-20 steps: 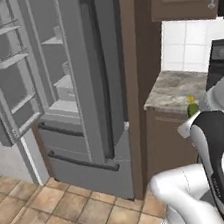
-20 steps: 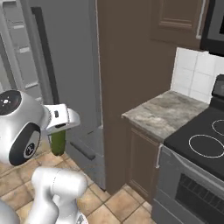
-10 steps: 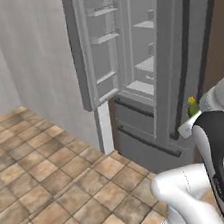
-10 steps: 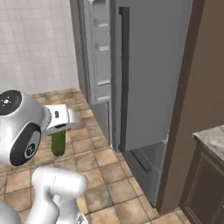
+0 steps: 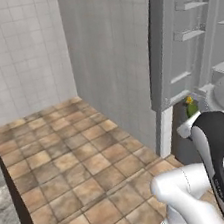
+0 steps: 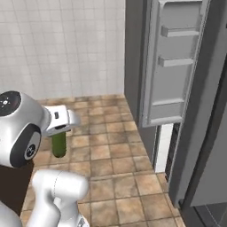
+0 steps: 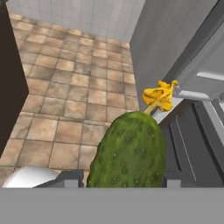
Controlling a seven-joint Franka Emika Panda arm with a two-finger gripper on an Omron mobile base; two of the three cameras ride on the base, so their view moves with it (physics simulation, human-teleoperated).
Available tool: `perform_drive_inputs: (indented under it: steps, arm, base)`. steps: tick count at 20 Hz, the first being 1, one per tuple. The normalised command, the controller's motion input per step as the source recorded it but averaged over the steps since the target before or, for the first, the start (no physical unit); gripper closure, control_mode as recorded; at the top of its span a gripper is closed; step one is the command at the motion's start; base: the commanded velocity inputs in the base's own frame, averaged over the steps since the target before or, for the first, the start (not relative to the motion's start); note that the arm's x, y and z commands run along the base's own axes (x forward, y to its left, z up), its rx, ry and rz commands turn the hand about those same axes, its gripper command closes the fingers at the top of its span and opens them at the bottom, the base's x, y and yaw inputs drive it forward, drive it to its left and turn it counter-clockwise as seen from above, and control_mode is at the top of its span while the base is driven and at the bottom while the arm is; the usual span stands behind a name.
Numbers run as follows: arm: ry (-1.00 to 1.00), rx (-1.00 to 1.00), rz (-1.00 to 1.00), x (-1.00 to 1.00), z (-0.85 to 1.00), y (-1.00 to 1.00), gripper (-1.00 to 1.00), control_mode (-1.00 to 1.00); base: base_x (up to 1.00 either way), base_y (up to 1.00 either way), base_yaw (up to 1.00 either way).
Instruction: Place the liquor and beer on the top shelf of the fridge to keep them out of children's reach, and place the cucumber on lower shelves for easy access.
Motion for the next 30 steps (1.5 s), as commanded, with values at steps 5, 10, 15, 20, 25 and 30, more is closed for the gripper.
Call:
perform_drive_inputs:
  steps: [5, 10, 15, 20, 25, 30]
  arm:
    - [0.00, 0.00, 0.00, 0.00, 0.00, 0.00, 1.00, 1.00]
    - [0.00, 0.00, 0.00, 0.00, 0.00, 0.00, 1.00, 1.00]
    - [0.00, 0.00, 0.00, 0.00, 0.00, 0.00, 1.00, 1.00]
    - [0.00, 0.00, 0.00, 0.00, 0.00, 0.00, 1.00, 1.00]
    - [0.00, 0.00, 0.00, 0.00, 0.00, 0.00, 1.00, 1.00]
    - [0.00, 0.00, 0.00, 0.00, 0.00, 0.00, 1.00, 1.00]
  base:
    - [0.76, 0.10, -0.05]
    - [0.58, 0.00, -0.29]
    - [0.43, 0.00, -0.45]
    - [0.49, 0.00, -0.54]
    - [0.54, 0.00, -0.58]
    - [0.55, 0.00, -0.61]
